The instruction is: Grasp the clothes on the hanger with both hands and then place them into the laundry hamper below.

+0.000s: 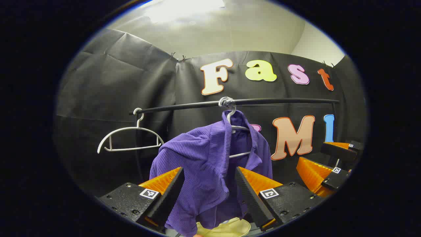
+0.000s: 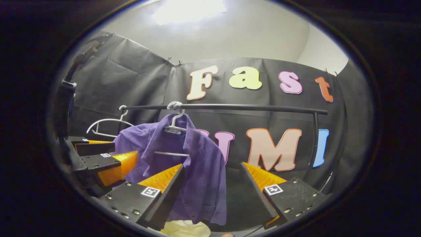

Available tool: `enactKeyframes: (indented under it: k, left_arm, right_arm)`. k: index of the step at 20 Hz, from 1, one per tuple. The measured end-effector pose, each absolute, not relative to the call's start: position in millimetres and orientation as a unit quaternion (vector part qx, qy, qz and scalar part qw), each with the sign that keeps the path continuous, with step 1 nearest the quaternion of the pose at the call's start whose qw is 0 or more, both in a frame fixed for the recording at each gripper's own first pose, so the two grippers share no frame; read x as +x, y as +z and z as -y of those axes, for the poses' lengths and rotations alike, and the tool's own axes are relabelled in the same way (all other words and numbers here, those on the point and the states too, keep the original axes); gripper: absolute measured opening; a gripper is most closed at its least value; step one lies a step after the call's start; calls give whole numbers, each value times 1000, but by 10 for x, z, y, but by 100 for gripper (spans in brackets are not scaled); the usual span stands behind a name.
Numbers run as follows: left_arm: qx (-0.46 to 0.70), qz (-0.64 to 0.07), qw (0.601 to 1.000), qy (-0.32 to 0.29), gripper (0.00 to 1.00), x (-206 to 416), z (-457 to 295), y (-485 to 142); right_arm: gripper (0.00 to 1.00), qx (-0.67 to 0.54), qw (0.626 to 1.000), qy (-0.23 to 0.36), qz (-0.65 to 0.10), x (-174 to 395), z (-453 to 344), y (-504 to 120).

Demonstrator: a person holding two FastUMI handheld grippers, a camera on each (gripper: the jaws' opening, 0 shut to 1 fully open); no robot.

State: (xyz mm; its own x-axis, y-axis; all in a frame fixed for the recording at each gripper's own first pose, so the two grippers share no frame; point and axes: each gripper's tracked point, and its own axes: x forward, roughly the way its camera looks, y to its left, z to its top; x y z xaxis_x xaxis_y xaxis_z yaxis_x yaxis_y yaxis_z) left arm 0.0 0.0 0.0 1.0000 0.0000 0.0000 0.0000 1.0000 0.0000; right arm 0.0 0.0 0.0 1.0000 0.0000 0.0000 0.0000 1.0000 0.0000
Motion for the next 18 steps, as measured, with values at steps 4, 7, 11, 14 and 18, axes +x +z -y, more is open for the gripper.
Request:
enactKeyframes:
  k: [4, 7, 11, 14, 18]
  left_arm:
    - [-1, 1, 1000, -8, 93, 32, 86, 18]
    - [1, 1, 1000, -10, 92, 52, 104, 22]
    - [3, -5, 1000, -12, 96, 79, 122, -22]
    - [3, -11, 1000, -13, 93, 94, 119, -72]
    - [6, -21, 1000, -18, 93, 105, 128, -124]
  right_arm:
    - [96, 7, 1000, 1, -4, 75, 46, -7]
    - [99, 7, 1000, 0, -4, 118, 68, -13]
    - [99, 10, 1000, 3, -6, 171, 38, -45]
    - [99, 13, 1000, 3, -7, 198, 34, -62]
    - [99, 12, 1000, 2, -13, 207, 31, -103]
